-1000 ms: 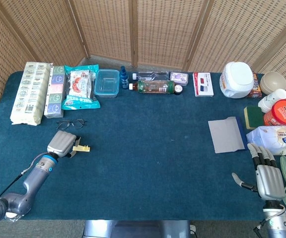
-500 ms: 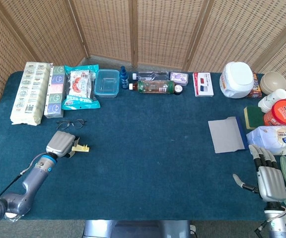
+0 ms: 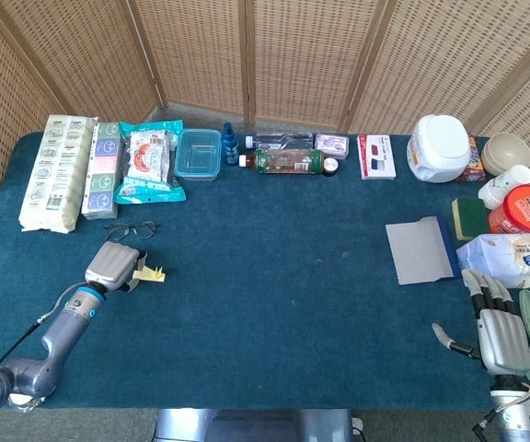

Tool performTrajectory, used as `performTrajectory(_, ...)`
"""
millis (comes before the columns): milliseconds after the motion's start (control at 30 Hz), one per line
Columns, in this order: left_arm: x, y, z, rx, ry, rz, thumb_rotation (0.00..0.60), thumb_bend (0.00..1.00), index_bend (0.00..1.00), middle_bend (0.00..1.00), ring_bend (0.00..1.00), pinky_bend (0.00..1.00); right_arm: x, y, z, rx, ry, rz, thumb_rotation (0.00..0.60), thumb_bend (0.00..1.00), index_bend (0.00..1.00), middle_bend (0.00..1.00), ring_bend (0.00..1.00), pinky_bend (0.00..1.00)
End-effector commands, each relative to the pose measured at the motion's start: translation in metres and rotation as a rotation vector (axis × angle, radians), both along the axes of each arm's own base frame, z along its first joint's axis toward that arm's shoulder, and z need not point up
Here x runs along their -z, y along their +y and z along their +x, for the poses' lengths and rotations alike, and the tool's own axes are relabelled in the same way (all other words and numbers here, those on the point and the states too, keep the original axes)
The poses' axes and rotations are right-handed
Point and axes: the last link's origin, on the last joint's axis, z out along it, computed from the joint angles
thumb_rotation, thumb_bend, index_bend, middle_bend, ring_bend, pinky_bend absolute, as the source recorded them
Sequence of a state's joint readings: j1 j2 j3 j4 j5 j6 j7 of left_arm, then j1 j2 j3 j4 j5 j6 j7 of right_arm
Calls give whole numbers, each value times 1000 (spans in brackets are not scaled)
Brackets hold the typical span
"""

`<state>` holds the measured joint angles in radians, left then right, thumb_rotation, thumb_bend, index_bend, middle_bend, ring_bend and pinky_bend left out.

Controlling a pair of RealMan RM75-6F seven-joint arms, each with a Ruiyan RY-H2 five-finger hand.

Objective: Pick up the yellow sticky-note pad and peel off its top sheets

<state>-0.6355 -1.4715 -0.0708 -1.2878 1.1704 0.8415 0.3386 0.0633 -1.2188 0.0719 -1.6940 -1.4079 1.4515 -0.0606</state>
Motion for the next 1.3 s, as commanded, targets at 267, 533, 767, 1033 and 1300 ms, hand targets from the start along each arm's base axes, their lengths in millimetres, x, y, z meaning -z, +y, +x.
performTrajectory(267, 3, 0, 2, 0, 20, -13, 600, 267, 491, 987, 1000, 1000, -1, 1, -1, 4, -6, -3, 397, 276, 0, 21, 0, 0)
performTrajectory(533, 3, -1, 3, -1, 25, -17, 600, 290, 587, 991, 1000, 1000, -2, 2, -1, 4, -13, -8, 397, 275, 0, 24, 0, 0)
performTrajectory(767, -1, -1, 4, 6, 17, -5, 600, 312, 641, 1000, 1000, 1000, -2, 2, -2, 3, -25, -11, 396, 275, 0, 27, 0, 0)
performTrajectory(1033, -17, 4, 11, 39, -20, 38, 600, 325, 657, 1000, 1000, 1000, -4, 3, -1, -4, -34, -23, 396, 276, 0, 30, 0, 0)
performTrajectory(1300, -57, 9, 40, 131, -103, 87, 600, 330, 668, 1000, 1000, 1000, -1, -3, 4, -30, -79, 0, 396, 276, 0, 32, 0, 0)
